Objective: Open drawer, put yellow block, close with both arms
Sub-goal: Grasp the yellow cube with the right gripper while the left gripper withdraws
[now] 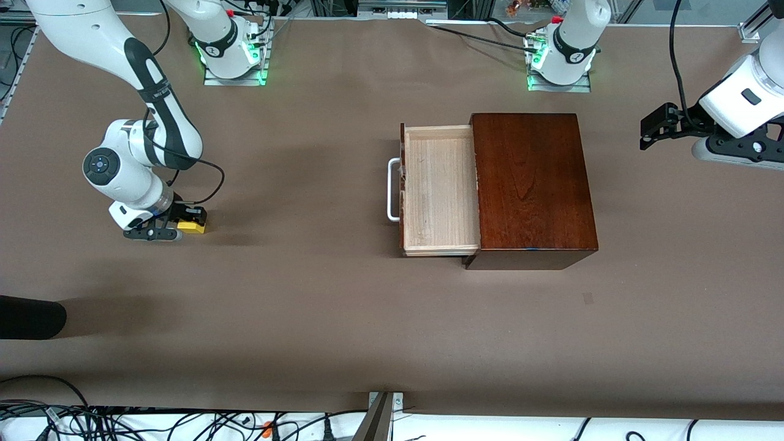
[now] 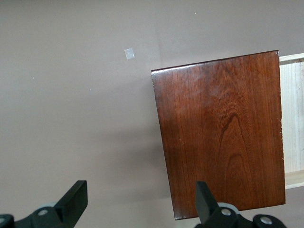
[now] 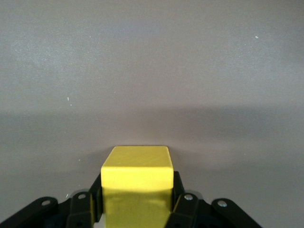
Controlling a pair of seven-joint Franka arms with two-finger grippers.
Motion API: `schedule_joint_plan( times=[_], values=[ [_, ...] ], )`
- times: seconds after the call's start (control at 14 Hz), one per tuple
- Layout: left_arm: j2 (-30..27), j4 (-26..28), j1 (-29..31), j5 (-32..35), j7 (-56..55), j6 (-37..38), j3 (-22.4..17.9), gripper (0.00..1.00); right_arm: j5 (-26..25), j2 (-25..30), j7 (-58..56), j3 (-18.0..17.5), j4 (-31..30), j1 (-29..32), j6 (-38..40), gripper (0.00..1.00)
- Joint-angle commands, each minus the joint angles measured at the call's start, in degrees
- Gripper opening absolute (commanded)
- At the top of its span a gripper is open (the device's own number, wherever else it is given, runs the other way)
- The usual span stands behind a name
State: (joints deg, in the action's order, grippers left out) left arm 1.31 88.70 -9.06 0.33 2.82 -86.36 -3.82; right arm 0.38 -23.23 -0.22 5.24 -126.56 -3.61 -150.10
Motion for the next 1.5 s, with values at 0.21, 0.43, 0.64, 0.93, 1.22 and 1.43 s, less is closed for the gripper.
schedule_joint_plan(
  times=[0.21,0.43,0.64,0.93,1.22,1.43],
  values=[
    [-1.2,0.9,0.0,-1.2,1.2,-1.0,-0.2,1.0,0.1,0.5,2.5,-0.8,12.1,0.1,17.1,0.12],
    [-1.2,0.9,0.4,-1.5,1.2,-0.9,-0.2,1.0,2.0,-0.8,10.5,-0.9,23.3,-2.2,32.7,0.12],
    [-1.3,0.9,0.4,-2.5,1.1,-0.9,-0.3,1.0,7.9,-0.8,19.1,-0.9,29.7,-6.7,40.8,0.12],
    [-1.5,1.0,0.4,-2.5,0.6,-0.7,-0.2,1.0,11.1,-0.5,35.5,-0.9,36.6,-14.3,49.2,0.12],
    [-1.5,0.9,0.4,-2.5,0.6,-0.5,-0.3,1.0,17.0,-0.5,50.1,-1.0,40.8,-21.0,49.6,0.12],
    [-1.5,0.9,0.4,-2.5,0.6,-0.2,-0.3,1.0,18.6,-0.4,66.0,-1.5,44.4,-27.9,49.6,0.12]
  ],
)
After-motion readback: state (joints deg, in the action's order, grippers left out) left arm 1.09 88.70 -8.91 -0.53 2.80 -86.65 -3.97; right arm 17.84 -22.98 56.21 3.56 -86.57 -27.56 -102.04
